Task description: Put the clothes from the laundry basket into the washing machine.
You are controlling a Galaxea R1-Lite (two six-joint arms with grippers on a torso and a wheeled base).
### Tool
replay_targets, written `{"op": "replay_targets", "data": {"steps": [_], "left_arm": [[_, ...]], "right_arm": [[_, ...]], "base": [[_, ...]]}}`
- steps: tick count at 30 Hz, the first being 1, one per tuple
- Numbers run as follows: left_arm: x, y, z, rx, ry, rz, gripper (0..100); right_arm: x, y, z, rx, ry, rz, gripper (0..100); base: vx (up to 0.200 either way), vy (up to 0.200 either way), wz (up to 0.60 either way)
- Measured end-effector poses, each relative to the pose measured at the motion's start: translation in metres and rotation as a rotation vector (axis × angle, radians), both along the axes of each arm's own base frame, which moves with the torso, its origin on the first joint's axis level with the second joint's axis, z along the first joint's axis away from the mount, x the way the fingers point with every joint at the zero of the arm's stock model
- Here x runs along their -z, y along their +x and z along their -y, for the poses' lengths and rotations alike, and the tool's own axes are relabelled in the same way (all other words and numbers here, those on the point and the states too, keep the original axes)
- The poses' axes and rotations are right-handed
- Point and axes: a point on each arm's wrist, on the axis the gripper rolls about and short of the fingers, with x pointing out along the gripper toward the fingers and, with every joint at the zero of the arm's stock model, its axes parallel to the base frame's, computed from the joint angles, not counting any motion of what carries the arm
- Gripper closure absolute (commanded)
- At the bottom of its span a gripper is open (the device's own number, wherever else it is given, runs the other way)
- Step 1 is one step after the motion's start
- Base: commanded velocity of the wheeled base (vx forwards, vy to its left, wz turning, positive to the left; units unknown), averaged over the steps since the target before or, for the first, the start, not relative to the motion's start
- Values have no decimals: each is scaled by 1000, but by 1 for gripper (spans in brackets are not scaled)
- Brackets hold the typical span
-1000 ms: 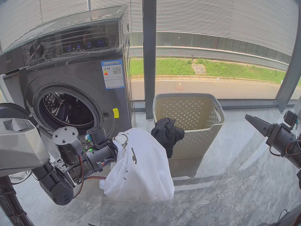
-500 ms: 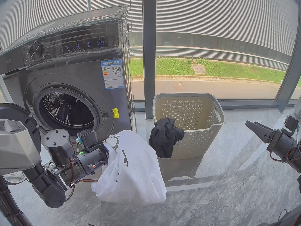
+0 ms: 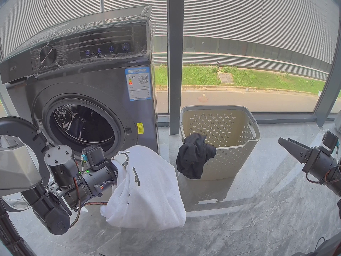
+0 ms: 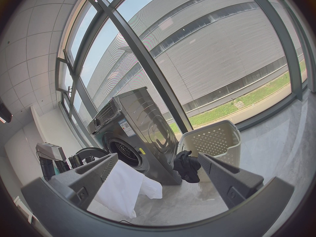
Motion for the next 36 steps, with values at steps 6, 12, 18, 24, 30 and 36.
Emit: {"op": "replay_targets", "data": {"steps": [6, 12, 18, 24, 30, 36], "left_arm": [[0, 0, 0, -1, 0, 0, 100], [0, 0, -1, -2, 1, -3, 100], [0, -1, -1, -2, 1, -3, 100], [0, 0, -2, -6, 1, -3, 100], [0, 0, -3, -7, 1, -3, 100], [2, 0, -6, -16, 4, -10, 100]], "right_arm": [[-1, 0, 0, 1, 1, 4, 0], [-1, -1, 0, -4, 0, 4, 0], [-1, -1, -1, -7, 0, 5, 0], [-1, -1, -1, -8, 0, 5, 0], [-1, -1, -1, -8, 1, 6, 0], [-1, -1, -1, -8, 1, 5, 0]], "base": [[0, 200, 0], [0, 200, 0], [0, 200, 0], [0, 200, 0], [0, 200, 0], [0, 200, 0]]}}
